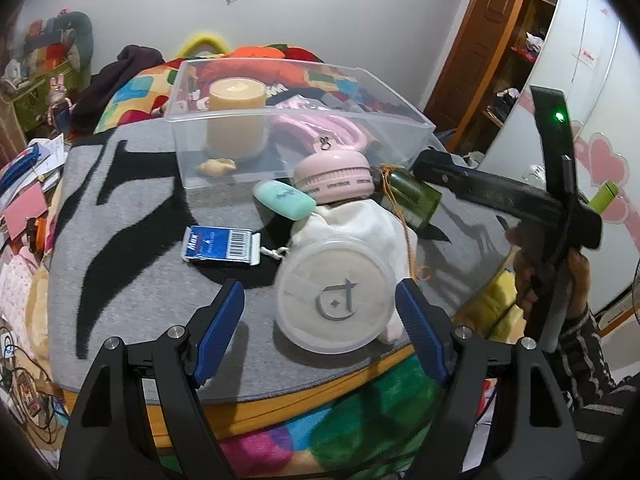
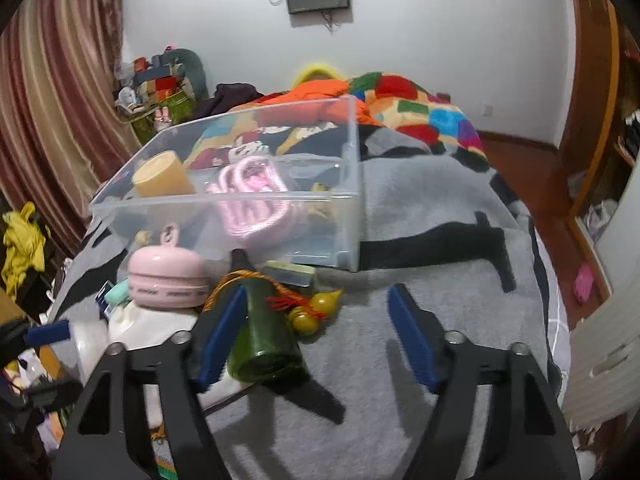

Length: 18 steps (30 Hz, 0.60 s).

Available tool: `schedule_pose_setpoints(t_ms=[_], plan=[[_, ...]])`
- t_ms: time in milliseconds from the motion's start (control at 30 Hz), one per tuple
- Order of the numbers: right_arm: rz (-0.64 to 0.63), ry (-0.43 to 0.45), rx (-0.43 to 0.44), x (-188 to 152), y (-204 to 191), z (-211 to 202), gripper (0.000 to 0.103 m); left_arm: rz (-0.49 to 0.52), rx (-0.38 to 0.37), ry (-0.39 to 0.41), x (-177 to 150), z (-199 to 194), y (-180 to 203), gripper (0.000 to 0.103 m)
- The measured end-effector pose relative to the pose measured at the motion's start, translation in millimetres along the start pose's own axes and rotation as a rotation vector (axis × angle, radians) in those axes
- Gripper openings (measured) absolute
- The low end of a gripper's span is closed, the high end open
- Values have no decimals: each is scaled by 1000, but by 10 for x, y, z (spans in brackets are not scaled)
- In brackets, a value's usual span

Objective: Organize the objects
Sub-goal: 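Grasp the white round container with the left tool while the right tool grasps the yellow gourd toy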

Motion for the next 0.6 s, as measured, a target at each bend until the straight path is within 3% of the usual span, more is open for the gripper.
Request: schedule_pose_setpoints(t_ms=[67,133,400,500,600], plan=[[20,-10,-24,14,91,52,50,11,-5,-9,-23,19,36,78],[47,-43,-13,-20,141,139,45,21,-7,-16,-47,37,59,78],[46,-87,44,-103,56,293,43,17,46,-10,-58,112,-25,78],[53,-104,65,-135,40,302,30,10,49,7,-37,100,-31,73],[77,-115,78,-166,68,307,28,22,39,10,-32,98,10,66]])
Point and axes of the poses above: each gripper's, at about its wrist camera, not at the fingertips, and z roughly the way its jaws point, y to its right, x to its top, the point moved 6 cm from there along z, roughly the way its jaws point, and after that the axes turned 12 degrees about y, right-handed, at the moved point
